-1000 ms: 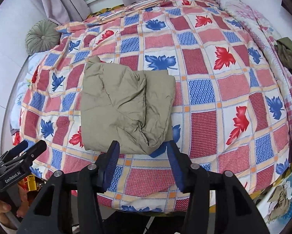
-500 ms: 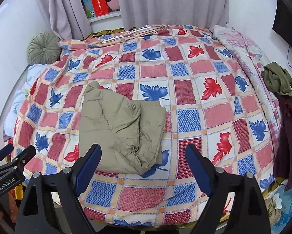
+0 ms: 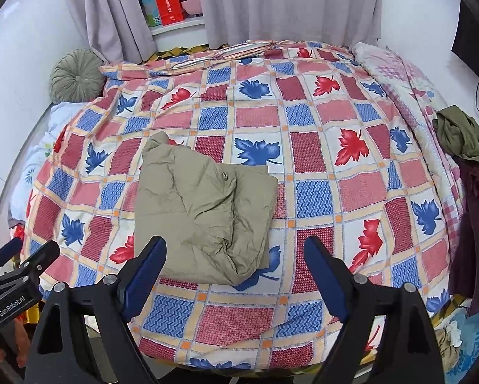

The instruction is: Fold large clothes

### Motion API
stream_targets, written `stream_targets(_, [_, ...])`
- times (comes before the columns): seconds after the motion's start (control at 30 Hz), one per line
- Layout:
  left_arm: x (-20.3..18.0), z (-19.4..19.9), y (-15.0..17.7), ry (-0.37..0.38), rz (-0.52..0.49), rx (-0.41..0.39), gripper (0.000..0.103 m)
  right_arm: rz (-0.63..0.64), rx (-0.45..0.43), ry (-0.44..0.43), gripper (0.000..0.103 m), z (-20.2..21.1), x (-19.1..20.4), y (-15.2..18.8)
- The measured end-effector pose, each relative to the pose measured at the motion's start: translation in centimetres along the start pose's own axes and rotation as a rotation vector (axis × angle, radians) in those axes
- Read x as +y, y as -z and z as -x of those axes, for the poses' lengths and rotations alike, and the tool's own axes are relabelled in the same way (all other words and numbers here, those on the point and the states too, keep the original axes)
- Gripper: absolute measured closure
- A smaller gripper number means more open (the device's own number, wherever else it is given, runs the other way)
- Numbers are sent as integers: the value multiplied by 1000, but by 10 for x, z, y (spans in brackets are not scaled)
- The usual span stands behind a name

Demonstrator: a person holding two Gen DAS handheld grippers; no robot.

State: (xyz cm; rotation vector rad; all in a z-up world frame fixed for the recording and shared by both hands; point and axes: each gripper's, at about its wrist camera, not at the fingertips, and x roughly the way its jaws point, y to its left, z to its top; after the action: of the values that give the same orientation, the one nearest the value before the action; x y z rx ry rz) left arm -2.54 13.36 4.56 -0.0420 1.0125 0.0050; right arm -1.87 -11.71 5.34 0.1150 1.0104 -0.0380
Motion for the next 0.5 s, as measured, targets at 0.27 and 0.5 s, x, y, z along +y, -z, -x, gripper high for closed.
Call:
stream_targets(0.27, [-3,2,5,0,-4,1,0,4,7,-4,14,-1,-3,2])
stream_targets(0.5, [-4,3,5,-3,-7,2,0,2,9,-3,14,0,-3,3])
